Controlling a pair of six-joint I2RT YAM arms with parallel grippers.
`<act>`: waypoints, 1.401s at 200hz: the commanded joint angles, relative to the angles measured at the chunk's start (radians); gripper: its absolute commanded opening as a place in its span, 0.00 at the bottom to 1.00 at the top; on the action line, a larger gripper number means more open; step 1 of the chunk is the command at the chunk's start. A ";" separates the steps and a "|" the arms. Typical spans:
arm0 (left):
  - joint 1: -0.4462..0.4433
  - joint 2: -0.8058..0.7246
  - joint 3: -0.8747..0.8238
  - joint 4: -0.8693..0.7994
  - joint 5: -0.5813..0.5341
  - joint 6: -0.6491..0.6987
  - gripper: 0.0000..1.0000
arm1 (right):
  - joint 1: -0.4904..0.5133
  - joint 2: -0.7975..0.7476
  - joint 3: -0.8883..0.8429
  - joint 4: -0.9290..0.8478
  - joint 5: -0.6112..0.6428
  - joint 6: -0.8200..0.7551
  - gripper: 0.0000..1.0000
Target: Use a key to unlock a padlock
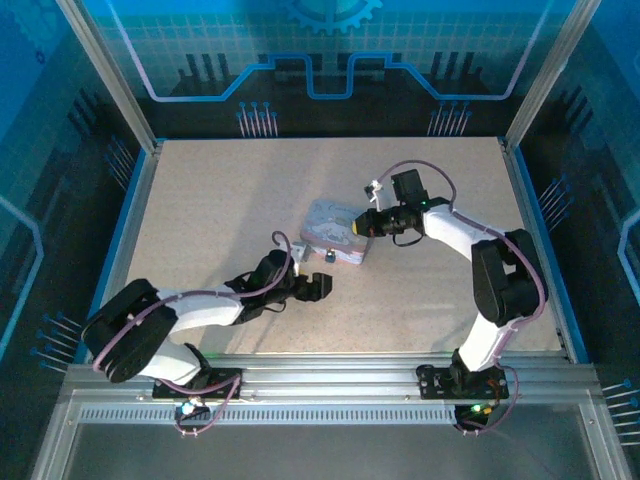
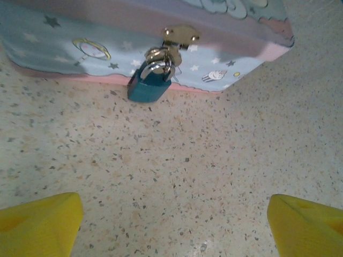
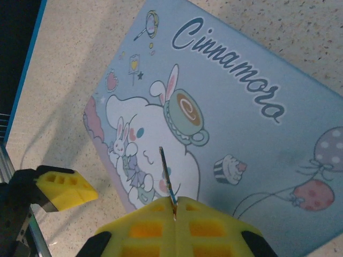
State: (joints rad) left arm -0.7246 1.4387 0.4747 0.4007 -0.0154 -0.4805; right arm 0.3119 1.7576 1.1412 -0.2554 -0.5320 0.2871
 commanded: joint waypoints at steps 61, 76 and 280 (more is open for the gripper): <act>0.005 0.153 0.070 0.164 -0.002 0.023 0.85 | -0.007 0.064 0.031 -0.024 -0.002 -0.004 0.00; 0.020 0.176 0.074 0.194 -0.003 0.021 0.82 | -0.005 0.069 0.019 -0.028 0.003 -0.002 0.00; 0.068 0.411 0.197 0.324 0.060 0.041 0.62 | 0.025 0.061 -0.058 -0.021 0.030 0.003 0.00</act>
State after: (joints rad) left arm -0.6563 1.8164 0.6407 0.6949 -0.0025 -0.4389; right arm 0.3214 1.7992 1.1187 -0.1925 -0.5537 0.2890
